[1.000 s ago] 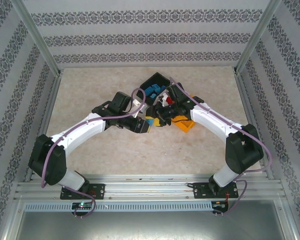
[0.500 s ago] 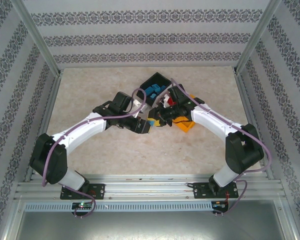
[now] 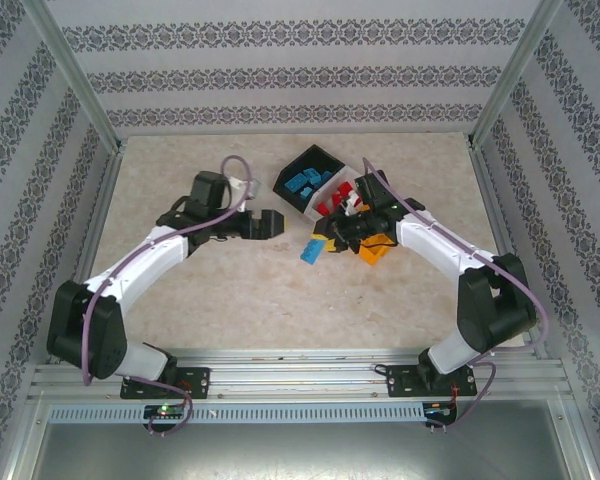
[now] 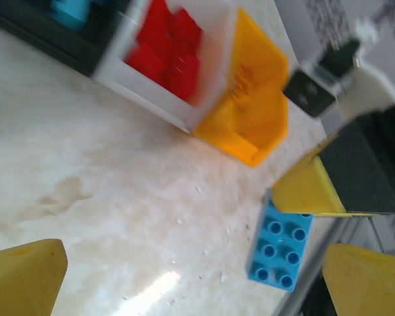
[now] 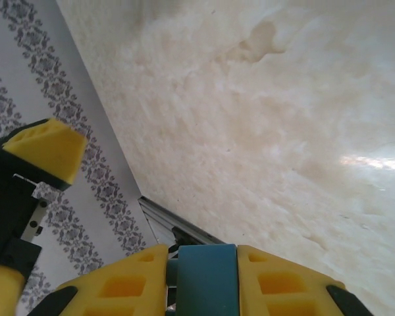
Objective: Sort the legos into containers by color
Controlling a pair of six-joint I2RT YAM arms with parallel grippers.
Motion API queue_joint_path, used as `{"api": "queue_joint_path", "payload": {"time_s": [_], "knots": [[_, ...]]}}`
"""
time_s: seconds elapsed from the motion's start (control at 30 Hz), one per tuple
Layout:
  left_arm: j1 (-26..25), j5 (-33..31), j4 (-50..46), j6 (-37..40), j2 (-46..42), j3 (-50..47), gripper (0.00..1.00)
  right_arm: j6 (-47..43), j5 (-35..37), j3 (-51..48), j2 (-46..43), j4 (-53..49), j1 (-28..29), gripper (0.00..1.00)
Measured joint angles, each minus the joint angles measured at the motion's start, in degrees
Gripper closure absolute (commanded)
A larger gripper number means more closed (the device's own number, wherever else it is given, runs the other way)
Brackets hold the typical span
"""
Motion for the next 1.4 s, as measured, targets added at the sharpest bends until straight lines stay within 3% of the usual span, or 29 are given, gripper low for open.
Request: {"api": "queue_joint_path", "payload": {"time_s": [0.23,0.57,0.8,1.1,1.4], "knots": [[2.7,-8.2,-1.7,-5.4,-1.7,-3.3,0.0,-2.2,0.7,4.8,-0.2,-5.3,-6.4,0.76],[3.0,-9.2,-2.5,-14.6,-0.2,-12.9,0.0,-2.2,0.7,29.5,5.6,-6.6,-12.3,0.75],[3.0,-9.3,-3.7,-15.4,-2.5,-13.0,0.0,-2.4,4.9,44.5,14.4,-7.4,-12.6,0.75],[3.1,-11.9,-9.8,-13.2,-12.4,-13.0,0.0,-5.6,10.0,64.3,27.5,-12.4,-11.5,0.75],[3.8,-15.7,-11.8,-11.5,-21.4,-13.2,0.0,-6.7,11.0,77.0,40.4,-17.1,-10.6,0.75]]}}
